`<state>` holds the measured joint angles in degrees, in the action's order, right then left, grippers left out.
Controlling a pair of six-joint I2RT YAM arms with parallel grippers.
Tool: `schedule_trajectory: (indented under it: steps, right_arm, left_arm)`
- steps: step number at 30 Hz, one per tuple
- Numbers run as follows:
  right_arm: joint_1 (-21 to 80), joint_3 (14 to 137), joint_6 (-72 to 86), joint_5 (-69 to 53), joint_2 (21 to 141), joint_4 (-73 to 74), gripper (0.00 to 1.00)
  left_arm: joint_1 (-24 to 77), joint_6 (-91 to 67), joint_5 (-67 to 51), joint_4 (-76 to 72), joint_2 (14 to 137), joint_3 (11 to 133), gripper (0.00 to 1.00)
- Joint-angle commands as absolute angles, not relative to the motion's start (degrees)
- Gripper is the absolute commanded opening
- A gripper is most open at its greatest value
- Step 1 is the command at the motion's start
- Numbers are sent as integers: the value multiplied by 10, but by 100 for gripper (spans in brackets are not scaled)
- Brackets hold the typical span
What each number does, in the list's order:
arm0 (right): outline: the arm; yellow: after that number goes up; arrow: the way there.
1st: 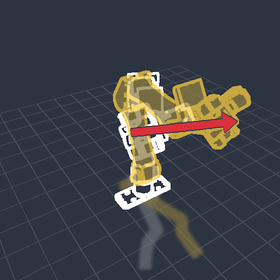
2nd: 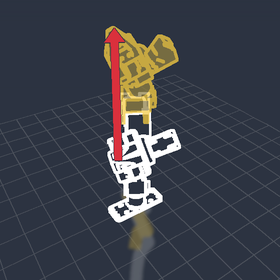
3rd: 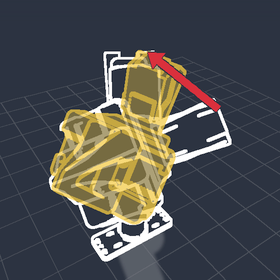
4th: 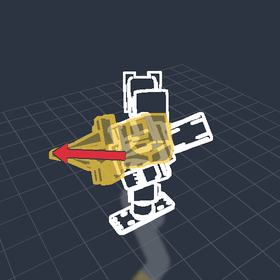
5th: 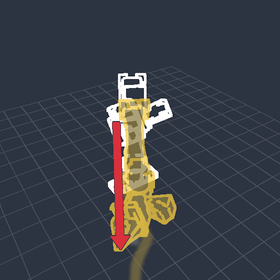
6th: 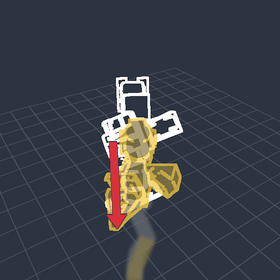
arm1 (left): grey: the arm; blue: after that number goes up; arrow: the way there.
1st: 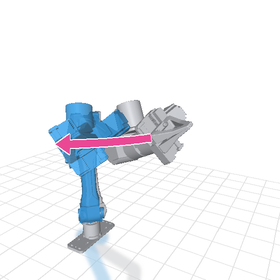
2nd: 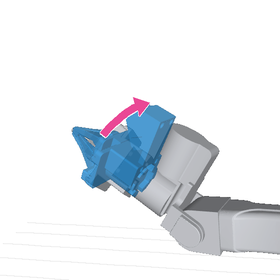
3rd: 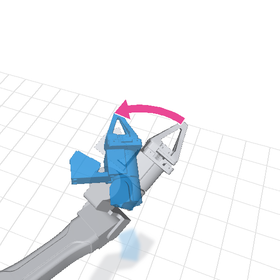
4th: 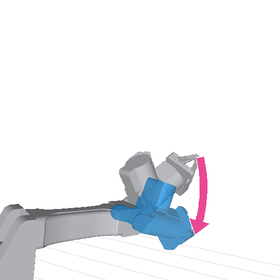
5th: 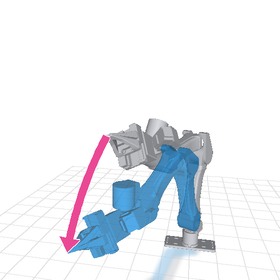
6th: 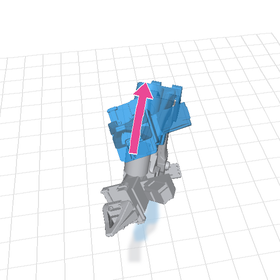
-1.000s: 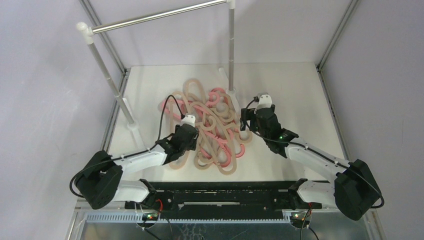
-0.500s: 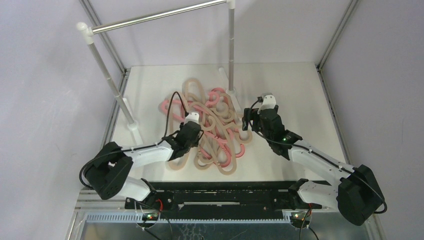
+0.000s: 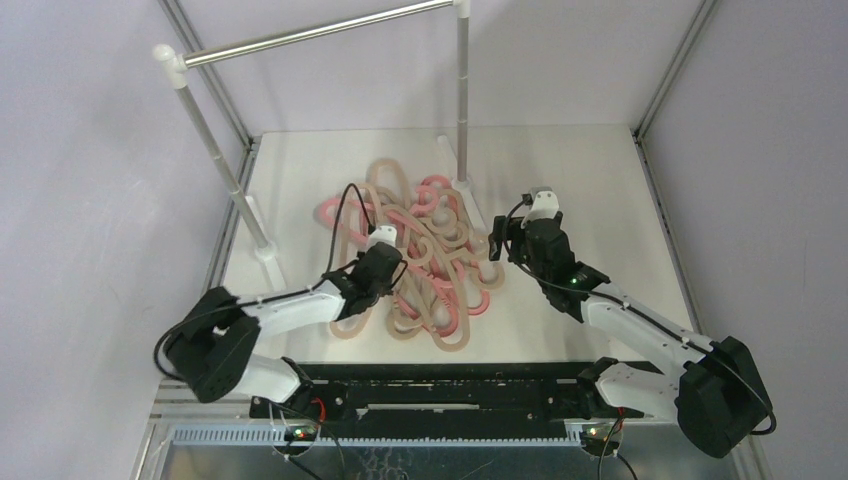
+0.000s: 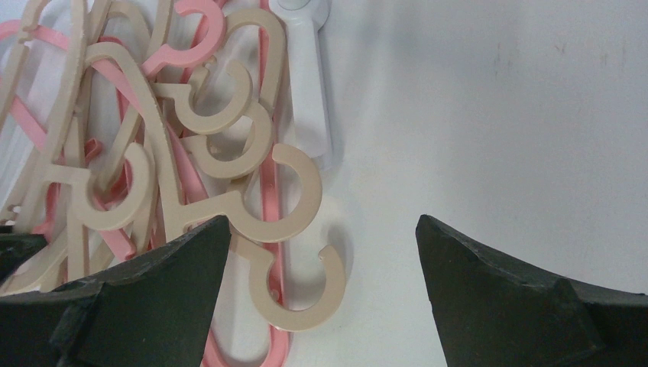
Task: Organize the hangers
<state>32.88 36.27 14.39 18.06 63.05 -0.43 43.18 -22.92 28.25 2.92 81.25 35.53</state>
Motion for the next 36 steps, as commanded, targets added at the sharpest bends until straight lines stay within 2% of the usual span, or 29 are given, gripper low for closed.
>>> schedule_trajectory:
  steps: [1,6,14,24,36]
  right_arm:
    - [323,363,158,173,620,-26,99]
    - [323,362,159,171,619,-27,99]
    - [320,362,159,171,615,-30,99]
    - [314,365,147,163,570,-26,99]
    - [300,363,146,174,547,0,99]
  left_arm:
    - [434,-217,286,124,705,409,0]
    - [434,-213,268,155,633,465,0]
    - [410,-220,228,116,636,577,0]
    - [311,-306,135,-40,694,688,0]
    - [281,-443,53,-237,765,709,0]
